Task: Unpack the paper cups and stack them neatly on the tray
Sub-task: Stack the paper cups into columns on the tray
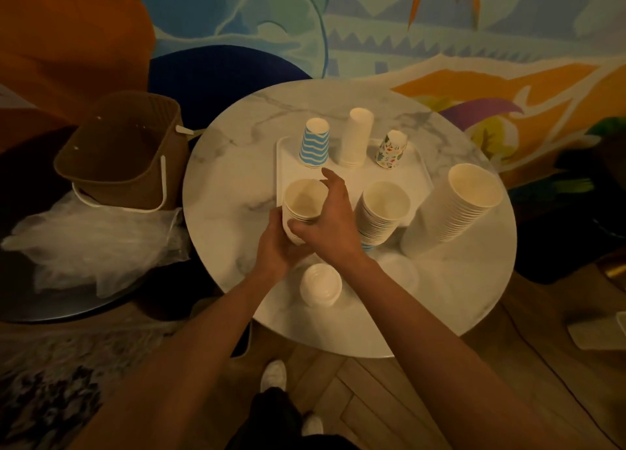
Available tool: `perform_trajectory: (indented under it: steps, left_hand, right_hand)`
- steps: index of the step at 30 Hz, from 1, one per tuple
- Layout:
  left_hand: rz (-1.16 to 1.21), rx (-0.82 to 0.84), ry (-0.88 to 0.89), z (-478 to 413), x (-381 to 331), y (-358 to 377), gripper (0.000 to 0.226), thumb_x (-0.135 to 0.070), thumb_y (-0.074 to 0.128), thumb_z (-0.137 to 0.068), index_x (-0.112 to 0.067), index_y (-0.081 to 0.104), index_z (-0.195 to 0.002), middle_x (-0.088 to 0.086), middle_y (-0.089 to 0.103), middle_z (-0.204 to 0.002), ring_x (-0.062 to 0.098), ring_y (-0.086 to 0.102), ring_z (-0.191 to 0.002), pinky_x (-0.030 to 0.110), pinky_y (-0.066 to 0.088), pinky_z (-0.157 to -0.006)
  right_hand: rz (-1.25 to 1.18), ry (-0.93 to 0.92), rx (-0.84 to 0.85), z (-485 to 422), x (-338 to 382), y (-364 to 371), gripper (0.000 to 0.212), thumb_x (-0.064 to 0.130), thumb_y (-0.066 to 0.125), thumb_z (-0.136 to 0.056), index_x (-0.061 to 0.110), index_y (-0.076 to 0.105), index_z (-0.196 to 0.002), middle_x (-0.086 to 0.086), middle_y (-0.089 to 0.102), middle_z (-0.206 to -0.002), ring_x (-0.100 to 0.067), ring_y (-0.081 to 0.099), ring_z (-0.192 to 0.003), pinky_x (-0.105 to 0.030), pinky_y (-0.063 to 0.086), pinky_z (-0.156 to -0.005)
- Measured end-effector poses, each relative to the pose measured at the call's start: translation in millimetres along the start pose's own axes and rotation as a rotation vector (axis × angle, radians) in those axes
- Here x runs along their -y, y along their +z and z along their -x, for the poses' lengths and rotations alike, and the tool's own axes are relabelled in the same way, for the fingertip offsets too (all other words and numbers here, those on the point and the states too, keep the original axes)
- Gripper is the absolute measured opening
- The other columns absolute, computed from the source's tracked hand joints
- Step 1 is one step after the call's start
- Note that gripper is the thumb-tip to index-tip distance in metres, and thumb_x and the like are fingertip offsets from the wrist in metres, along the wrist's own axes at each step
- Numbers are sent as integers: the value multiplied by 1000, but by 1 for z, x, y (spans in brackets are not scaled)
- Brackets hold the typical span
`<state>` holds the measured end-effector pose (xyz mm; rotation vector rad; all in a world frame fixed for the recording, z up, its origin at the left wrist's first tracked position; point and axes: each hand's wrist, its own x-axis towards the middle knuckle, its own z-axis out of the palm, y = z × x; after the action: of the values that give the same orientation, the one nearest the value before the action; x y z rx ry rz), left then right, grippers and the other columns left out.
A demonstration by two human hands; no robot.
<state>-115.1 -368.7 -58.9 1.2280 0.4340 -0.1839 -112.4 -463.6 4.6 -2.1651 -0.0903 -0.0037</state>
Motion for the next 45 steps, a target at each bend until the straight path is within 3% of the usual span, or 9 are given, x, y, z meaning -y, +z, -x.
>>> perform_trajectory:
  steps: [3,7,13,17,22,29,38,42,45]
  left_hand:
    - [-220,29,182,0,-10,-8,27,-25,56,-90,-12,49,-113,5,64,-95,5,68,-74,25,54,-53]
    - [-550,41,399,-14,-30,-19,82,-32,84,-48,-25,34,-114,-7,63,-102,7,65,-87,36,57,-71]
    - [-595,107,518,-28,-71,-8,101,-19,87,-61,-38,21,-135,-17,56,-111,3,61,-94,23,55,-72]
    - [-626,139,580,-39,-88,8,103,-19,86,-64,-43,17,-136,-20,40,-129,0,49,-103,3,44,-70]
    - [-621,205,609,-55,-99,24,99,-16,86,-61,-37,23,-136,-14,44,-129,3,52,-109,16,49,-82]
    - [-642,207,611,-71,-115,70,96,-19,86,-63,-32,24,-136,-32,42,-110,-20,49,-95,2,44,-70]
    - [-612,155,629,-86,-124,131,93,-27,86,-61,-45,24,-129,-31,51,-106,-10,59,-93,25,55,-77]
    - [-628,153,604,-93,-114,152,94,-27,86,-59,-46,25,-128,-23,54,-108,2,62,-96,33,57,-79]
    - [-618,122,578,-99,-104,159,96,-22,88,-59,-42,27,-130,-17,52,-113,6,60,-100,29,56,-79]
  right_hand:
    - [-31,-21,-31,-9,9,-2,96,21,82,-64,13,26,-142,-5,42,-138,-21,40,-129,-35,36,-106]
    - [-83,17,-90,-30,30,-9,91,28,86,-59,16,38,-136,1,53,-130,-13,50,-117,-28,41,-99]
    - [-107,55,-163,-64,45,-25,71,38,85,-59,20,53,-121,6,62,-115,-10,58,-103,-23,46,-84]
    - [-133,80,-200,-80,50,-37,70,39,83,-63,20,51,-121,5,62,-118,-9,58,-99,-24,49,-82]
    - [-179,125,-274,-102,50,-63,71,42,80,-66,21,48,-126,3,61,-121,-11,59,-101,-22,49,-77]
    - [-255,107,-279,-136,39,-106,86,39,85,-62,19,39,-133,0,55,-128,-16,56,-111,-32,52,-92]
    - [-242,85,-50,-183,8,-169,99,40,91,-40,15,48,-125,1,63,-117,-14,62,-105,-37,54,-90]
    - [-456,121,-93,-201,-8,-190,69,18,85,-62,12,46,-119,-2,62,-114,-18,63,-103,-40,54,-89]
    - [-632,170,-162,-218,-22,-209,71,17,81,-67,16,40,-125,-4,59,-121,-22,61,-107,-45,53,-89]
